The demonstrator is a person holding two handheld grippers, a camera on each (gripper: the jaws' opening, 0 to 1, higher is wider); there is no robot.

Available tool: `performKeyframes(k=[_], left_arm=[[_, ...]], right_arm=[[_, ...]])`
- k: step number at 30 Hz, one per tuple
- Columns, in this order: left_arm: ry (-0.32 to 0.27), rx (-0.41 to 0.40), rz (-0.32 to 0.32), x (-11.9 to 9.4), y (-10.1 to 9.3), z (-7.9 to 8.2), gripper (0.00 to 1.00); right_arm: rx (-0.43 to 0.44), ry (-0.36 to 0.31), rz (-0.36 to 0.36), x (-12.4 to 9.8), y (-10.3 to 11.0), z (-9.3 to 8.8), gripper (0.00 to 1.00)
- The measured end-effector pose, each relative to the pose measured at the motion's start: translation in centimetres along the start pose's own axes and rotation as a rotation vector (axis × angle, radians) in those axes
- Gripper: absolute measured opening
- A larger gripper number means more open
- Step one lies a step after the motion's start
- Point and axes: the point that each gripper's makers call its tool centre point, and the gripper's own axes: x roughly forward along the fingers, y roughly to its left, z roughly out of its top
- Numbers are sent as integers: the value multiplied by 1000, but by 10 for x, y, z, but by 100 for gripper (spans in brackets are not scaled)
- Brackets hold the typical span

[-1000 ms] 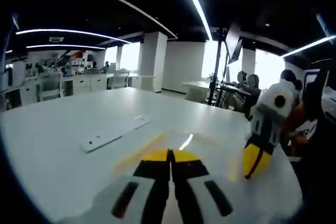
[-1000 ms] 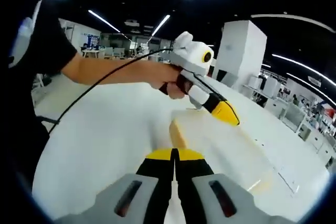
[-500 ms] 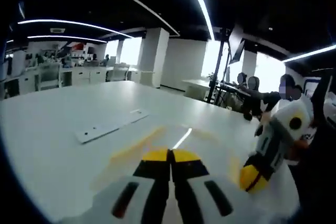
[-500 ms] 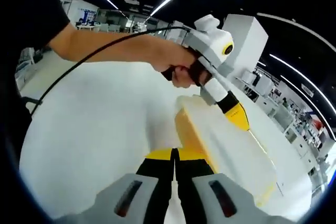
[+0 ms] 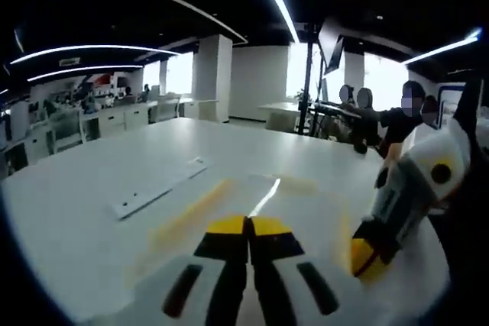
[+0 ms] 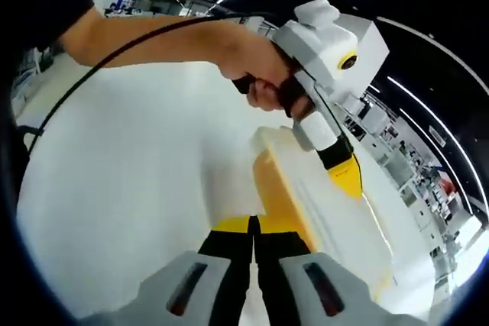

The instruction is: Snap each plastic latch of the storage box into its locked position after aligning the lid with the box until every specified latch is closed and the lid sits flush.

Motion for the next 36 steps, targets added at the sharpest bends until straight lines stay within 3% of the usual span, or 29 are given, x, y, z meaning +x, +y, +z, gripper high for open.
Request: performKeyframes(k=[13, 24, 36], left_arm=[[17, 18, -16, -4, -8, -2, 0], [32, 19, -32, -5, -16, -5, 0], [42, 9, -24, -4, -19, -5, 0]], right_arm=[[-73, 43, -53, 7, 0, -2, 0], [-99, 69, -49, 8, 0, -4, 0], [-74, 46, -27, 13, 2, -3, 0]])
